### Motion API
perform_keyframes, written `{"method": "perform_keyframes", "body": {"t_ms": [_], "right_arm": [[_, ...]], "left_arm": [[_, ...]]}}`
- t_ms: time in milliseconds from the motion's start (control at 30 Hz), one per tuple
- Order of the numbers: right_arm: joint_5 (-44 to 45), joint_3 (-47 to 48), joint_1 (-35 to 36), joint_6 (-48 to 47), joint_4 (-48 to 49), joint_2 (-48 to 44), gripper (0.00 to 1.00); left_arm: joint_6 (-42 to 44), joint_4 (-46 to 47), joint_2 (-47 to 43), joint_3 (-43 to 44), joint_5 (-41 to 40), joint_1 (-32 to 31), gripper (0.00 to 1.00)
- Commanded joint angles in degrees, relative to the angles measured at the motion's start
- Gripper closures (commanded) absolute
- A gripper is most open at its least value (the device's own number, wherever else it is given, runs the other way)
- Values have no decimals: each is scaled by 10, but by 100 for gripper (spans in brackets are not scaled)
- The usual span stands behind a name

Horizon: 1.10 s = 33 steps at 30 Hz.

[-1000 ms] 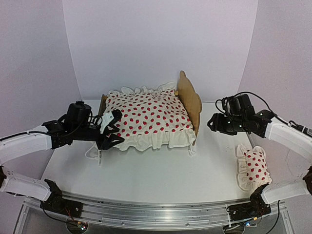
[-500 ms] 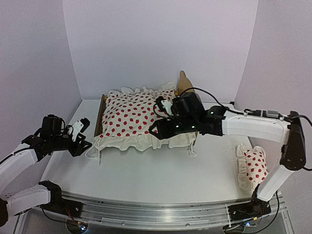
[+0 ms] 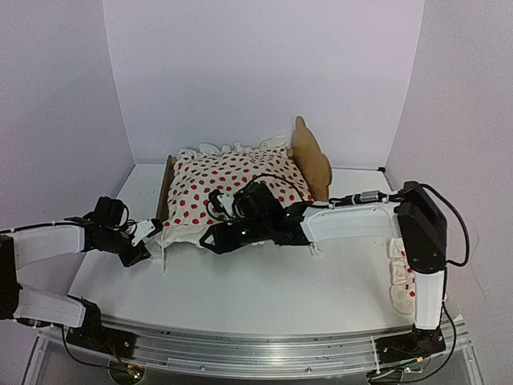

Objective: Set up the pet bed

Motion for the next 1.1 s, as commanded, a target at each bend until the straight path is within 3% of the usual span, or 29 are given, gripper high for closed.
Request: {"method": "perform_keyframes", "body": {"t_ms": [0, 100, 300, 667, 700, 867, 1067], "right_arm": [[-25, 74, 29, 44, 69, 72, 47], [-22, 108, 35, 75, 88, 119, 47], [-13, 173, 44, 102, 114, 181, 48], [123, 133, 45, -25, 109, 124, 43], [127, 135, 45, -41, 105, 124, 42], [162, 136, 46, -173, 73, 106, 41], [204, 126, 48, -349, 56, 85, 39]], "left_arm": [[14, 51, 13, 9, 3, 4, 64], [16, 54, 10, 8, 14, 4, 72], [10, 45, 14, 26, 25, 4, 99], [21, -25, 3, 71, 49, 4, 100], [40, -33, 7, 71, 56, 4, 98], [124, -52, 28, 68, 82, 23, 69], [155, -21, 62, 78, 87, 47, 63]]}}
